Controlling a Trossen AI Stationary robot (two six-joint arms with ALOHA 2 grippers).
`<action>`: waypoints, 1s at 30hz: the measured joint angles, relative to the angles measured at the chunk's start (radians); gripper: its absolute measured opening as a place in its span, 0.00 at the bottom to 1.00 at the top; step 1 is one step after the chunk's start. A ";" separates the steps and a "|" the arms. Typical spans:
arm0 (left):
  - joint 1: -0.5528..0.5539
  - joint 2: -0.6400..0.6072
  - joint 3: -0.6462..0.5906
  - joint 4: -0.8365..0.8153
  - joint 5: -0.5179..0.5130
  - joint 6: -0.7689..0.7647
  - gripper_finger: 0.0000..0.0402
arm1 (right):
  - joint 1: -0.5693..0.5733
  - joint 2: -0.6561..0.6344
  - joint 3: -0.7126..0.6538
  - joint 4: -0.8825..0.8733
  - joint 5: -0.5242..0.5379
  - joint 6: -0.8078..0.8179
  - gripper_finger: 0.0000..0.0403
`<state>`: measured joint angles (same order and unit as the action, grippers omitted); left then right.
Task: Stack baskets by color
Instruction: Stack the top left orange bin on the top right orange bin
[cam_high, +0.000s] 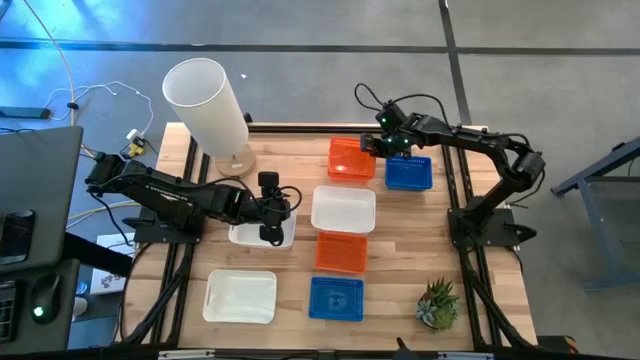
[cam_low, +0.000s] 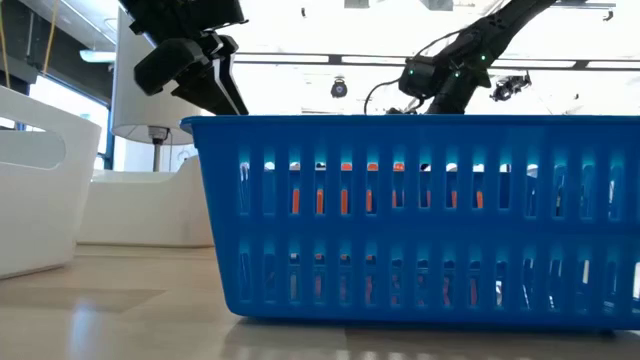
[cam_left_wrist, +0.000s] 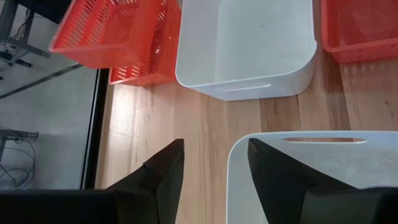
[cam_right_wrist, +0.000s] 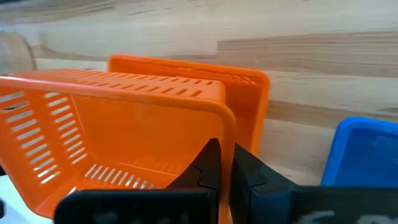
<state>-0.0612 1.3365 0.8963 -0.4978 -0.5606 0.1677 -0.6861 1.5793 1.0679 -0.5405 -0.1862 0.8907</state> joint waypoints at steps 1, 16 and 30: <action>0.000 0.000 0.000 0.000 0.000 0.000 0.41 | -0.001 0.006 0.000 0.000 0.001 0.000 0.00; 0.000 0.000 0.000 -0.002 0.000 0.000 0.41 | -0.002 0.039 0.000 -0.001 0.021 -0.036 0.00; 0.000 0.000 0.000 -0.002 0.000 0.000 0.41 | -0.002 0.039 0.000 0.005 0.028 -0.043 0.07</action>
<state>-0.0612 1.3365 0.8963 -0.5003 -0.5606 0.1677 -0.6880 1.6180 1.0679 -0.5358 -0.1579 0.8478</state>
